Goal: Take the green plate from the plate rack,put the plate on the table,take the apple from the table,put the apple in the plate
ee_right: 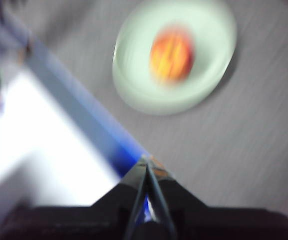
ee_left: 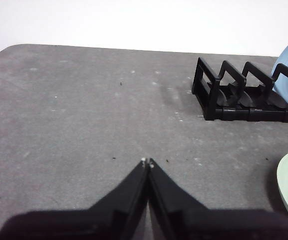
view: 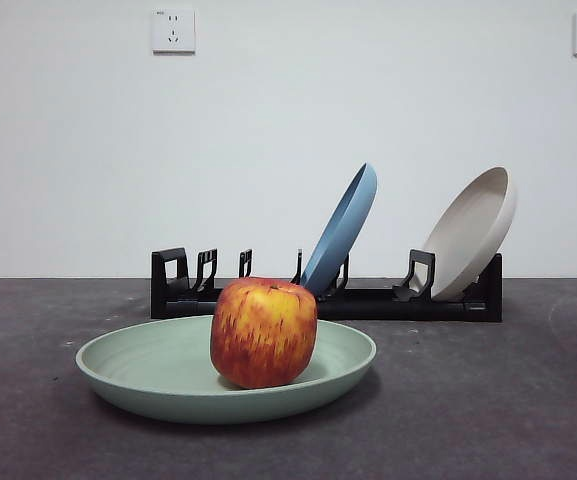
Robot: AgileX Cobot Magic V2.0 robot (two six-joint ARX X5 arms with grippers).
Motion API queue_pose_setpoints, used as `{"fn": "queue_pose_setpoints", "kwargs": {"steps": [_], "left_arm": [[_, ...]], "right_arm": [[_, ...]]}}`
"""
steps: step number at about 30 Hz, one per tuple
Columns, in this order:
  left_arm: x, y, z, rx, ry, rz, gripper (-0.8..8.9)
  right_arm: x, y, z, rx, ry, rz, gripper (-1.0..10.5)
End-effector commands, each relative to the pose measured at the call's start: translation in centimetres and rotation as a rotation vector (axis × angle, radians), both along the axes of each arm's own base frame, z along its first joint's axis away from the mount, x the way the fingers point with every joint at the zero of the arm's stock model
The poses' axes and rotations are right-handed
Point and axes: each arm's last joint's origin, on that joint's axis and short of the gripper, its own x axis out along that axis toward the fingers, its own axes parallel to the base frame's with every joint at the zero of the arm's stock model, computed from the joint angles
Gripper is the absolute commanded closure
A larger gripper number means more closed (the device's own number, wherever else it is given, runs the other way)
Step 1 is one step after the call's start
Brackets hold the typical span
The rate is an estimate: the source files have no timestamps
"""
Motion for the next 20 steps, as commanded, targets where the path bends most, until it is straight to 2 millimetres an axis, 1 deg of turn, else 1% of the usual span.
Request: {"fn": "queue_pose_setpoints", "kwargs": {"steps": [1, 3, 5, 9, 12, 14, 20], "left_arm": [[0.1, 0.0, -0.4, -0.005, 0.007, 0.007, 8.16], [0.1, 0.0, -0.4, -0.005, 0.007, 0.007, 8.16], [0.1, 0.0, -0.4, -0.005, 0.007, 0.007, 8.16], [0.1, 0.0, -0.4, -0.005, 0.007, 0.007, 8.16], [0.1, 0.0, -0.4, -0.005, 0.007, 0.007, 8.16], [0.1, 0.0, -0.4, -0.005, 0.007, 0.007, 8.16], [0.1, 0.0, -0.4, -0.005, 0.007, 0.007, 8.16]], "right_arm": [[0.7, -1.2, 0.9, 0.067, -0.161, -0.072, 9.5], [0.9, -2.2, 1.2, 0.094, -0.252, -0.137, 9.5], [1.1, -3.2, 1.0, 0.091, -0.342, -0.21, 9.5], [1.1, -4.9, -0.4, 0.073, -0.485, -0.357, 9.5], [1.2, -5.8, -2.2, 0.085, -0.566, -0.451, 9.5], [1.3, -6.2, -3.9, 0.106, -0.615, -0.51, 9.5], [1.6, -6.7, -9.2, 0.185, -0.661, -0.605, 9.5]]}}
